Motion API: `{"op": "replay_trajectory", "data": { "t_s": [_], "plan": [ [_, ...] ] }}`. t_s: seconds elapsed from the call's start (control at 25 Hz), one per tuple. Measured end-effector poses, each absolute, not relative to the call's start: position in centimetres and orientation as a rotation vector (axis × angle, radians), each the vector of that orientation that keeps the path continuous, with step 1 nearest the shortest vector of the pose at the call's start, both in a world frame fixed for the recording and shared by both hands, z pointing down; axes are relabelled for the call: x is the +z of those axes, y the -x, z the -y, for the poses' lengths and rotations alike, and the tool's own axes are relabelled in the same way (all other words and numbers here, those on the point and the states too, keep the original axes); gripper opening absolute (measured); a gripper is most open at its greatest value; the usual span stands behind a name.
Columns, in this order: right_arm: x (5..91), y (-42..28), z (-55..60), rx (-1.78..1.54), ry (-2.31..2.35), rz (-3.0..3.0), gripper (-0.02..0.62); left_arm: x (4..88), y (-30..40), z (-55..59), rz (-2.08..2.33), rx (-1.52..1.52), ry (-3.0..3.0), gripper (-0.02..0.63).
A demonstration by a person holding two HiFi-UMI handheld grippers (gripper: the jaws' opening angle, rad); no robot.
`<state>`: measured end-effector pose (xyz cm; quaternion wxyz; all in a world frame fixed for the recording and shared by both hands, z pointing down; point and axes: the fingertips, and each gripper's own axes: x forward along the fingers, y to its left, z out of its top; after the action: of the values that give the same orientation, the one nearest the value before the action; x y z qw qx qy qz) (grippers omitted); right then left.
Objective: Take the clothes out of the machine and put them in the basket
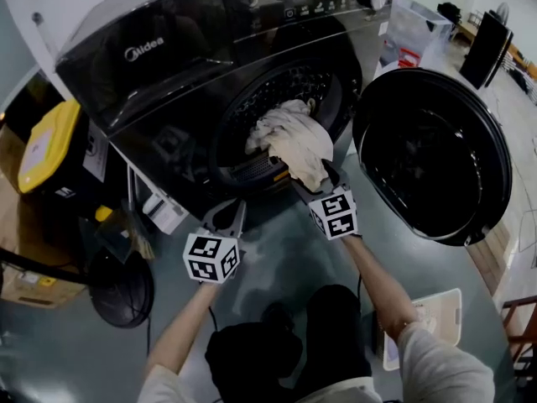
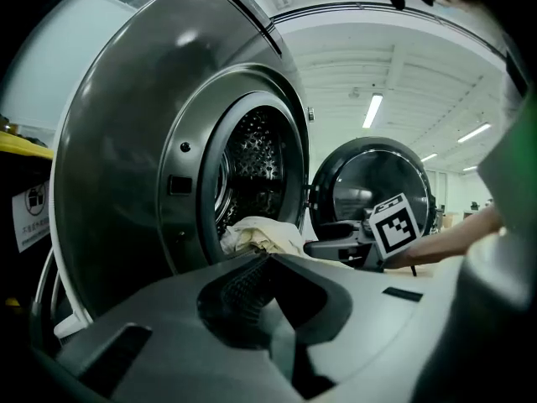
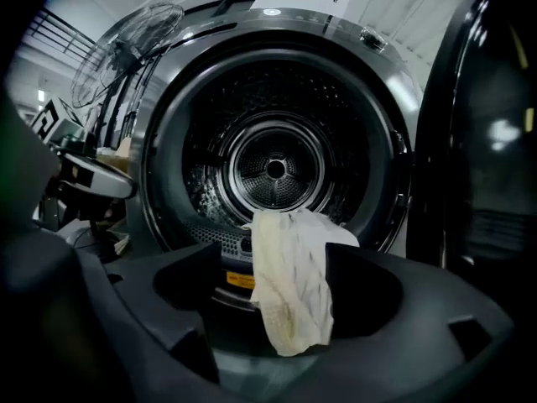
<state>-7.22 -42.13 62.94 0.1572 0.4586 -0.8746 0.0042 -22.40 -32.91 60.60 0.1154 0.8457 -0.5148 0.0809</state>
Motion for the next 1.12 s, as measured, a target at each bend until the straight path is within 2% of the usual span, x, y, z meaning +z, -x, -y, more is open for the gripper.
{"op": "replay_trajectory", "data": {
  "t_s": [0.12, 0.28, 0.76, 0.92, 0.96, 1.0, 1.12],
  "plan": [
    [62.9, 7.1, 44.7, 0.005, -1.368, 2.482, 0.431, 60.8, 22.5, 33.3, 1.502, 0.237, -2.480, 0.020],
    [63.4, 8.5, 48.0, 0.012, -1.333, 2.459, 0.459, 61.3, 23.1, 33.8, 1.506, 0.220, -2.459, 0.020],
    [66.4, 9.6, 55.4, 0.241, -1.337, 2.381, 0.488, 62.2, 22.9, 33.8, 1.510, 0.229, -2.452, 0.020],
    [66.3, 9.5, 55.4, 0.216, -1.345, 2.422, 0.486, 62.1, 22.8, 33.7, 1.515, 0.255, -2.475, 0.020],
    [66.3, 9.6, 55.1, 0.216, -1.335, 2.426, 0.483, 62.1, 22.6, 33.6, 1.513, 0.259, -2.480, 0.020],
    [66.3, 9.9, 54.8, 0.219, -1.314, 2.433, 0.442, 62.1, 22.5, 33.5, 1.511, 0.265, -2.488, 0.020],
    [66.3, 11.2, 53.7, 0.232, -1.246, 2.460, 0.278, 61.9, 22.4, 33.5, 1.508, 0.282, -2.507, 0.020]
  ]
}}
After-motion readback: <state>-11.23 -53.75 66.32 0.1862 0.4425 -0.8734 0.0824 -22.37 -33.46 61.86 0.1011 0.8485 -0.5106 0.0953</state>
